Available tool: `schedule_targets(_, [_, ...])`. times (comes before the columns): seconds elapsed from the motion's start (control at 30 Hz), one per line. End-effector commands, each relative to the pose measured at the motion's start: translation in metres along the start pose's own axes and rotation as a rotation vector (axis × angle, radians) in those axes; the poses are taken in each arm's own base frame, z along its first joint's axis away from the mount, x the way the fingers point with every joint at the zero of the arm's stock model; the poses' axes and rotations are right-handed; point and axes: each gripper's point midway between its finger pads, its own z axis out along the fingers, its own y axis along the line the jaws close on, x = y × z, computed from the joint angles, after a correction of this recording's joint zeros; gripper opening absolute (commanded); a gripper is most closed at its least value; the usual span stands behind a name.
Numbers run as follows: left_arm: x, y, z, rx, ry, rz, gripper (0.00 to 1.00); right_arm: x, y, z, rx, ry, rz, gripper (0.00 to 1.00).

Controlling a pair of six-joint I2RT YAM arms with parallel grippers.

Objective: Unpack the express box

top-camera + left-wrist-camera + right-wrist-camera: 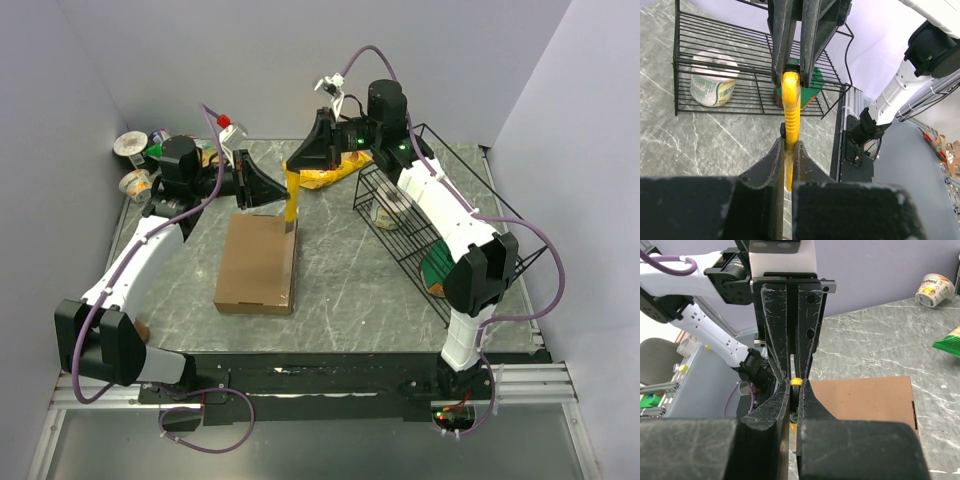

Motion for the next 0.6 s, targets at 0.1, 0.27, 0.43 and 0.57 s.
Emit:
schedule_targets(0.1, [-0.022,-0.005,-0.001,-0.006,-0.037,0.084,0.01,-0.001,0.007,0.002,-0.044,0.005,-0.024,0.0])
schedule_targets(0.27, [-0.019,-0.005,-0.003,-0.02,-0.023,0.106,0.01,-0.005,-0.008,0.003,0.037,-0.015,-0.015,0.29])
schedule_targets(0.43, [-0.016,0.016,-0.012,-0.188,-0.004,0.155,0.01,-0.032,-0.03,-0.017,0.203,-0.074,-0.068,0.66])
schedule_targets(0.57, [0.006,0.048,-0.03,-0.37,0.141,0.388,0.01,-0.035,-0.048,-0.036,0.318,-0.082,-0.092,0.67])
